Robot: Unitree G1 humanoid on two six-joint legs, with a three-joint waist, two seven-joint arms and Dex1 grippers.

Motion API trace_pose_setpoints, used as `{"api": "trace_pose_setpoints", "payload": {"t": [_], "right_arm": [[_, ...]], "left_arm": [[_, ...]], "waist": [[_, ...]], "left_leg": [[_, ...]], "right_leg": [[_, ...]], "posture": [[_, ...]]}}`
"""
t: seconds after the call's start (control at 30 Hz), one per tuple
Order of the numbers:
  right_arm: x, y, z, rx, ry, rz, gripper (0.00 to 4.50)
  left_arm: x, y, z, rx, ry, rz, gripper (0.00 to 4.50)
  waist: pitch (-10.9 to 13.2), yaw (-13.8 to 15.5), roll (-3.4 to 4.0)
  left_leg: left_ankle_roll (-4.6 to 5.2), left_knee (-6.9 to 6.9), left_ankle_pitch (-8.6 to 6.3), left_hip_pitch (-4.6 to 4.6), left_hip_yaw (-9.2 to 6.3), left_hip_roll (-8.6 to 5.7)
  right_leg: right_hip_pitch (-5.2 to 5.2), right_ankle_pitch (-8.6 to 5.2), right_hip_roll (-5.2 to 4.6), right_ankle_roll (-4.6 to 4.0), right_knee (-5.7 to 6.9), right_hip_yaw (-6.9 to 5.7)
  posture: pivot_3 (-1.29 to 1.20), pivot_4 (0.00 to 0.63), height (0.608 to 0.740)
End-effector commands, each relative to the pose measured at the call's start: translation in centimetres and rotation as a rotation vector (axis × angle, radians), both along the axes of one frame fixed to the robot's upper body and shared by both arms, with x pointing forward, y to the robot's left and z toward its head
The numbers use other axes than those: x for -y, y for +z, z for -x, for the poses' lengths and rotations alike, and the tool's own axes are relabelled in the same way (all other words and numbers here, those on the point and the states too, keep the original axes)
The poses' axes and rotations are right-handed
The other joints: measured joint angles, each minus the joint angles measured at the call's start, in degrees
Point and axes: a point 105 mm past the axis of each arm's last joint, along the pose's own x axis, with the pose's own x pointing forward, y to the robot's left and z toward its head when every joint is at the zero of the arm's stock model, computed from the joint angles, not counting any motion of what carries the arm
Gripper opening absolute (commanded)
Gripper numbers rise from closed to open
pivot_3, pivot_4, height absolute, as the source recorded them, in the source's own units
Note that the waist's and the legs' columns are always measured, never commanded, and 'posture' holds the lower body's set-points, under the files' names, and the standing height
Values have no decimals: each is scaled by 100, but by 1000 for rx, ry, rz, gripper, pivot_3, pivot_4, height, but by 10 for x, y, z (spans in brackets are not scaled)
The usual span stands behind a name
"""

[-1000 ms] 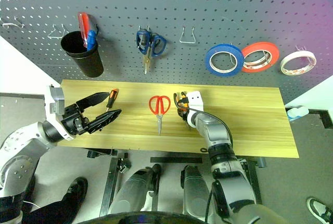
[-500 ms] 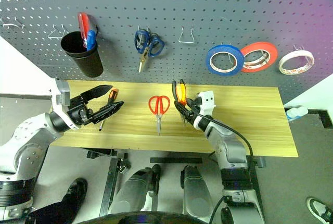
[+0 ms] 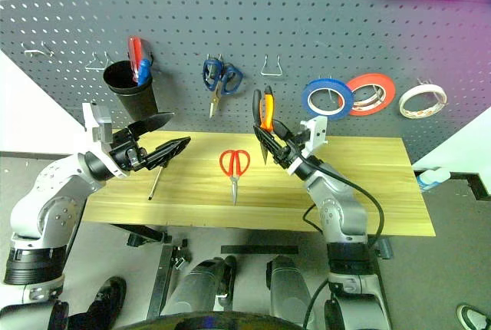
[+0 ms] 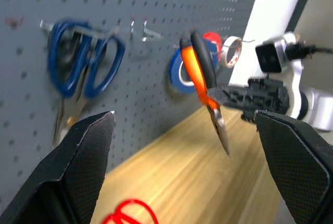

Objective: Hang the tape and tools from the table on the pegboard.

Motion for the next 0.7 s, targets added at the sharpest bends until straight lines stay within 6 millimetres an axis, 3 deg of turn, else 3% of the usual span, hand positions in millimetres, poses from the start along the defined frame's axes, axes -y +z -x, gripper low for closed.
{"api": "trace_pose_setpoints", "payload": {"t": [0.03,0.4,0.7], "right_arm": [[0,33,-2,123,24,-33,2122],[2,82,-31,234,-87,-80,2122],[-19,104,-64,287,-160,-109,2122]], "left_arm": [[2,11,-3,62,1,4,4500],[3,17,-15,115,15,11,4500],[7,17,-17,129,8,11,4500]], "waist": [[-76,1,-6],[-318,-135,-1],[-342,-288,12]], "left_leg": [[-2,0,1,3,-1,1],[24,0,-14,83,-7,4],[24,-2,-13,107,-6,7]], "right_leg": [[3,1,2,-2,1,0],[87,4,8,-9,0,0],[102,5,14,-12,11,6]], "posture": [[-80,10,740],[-84,0,740],[-68,0,740]]}}
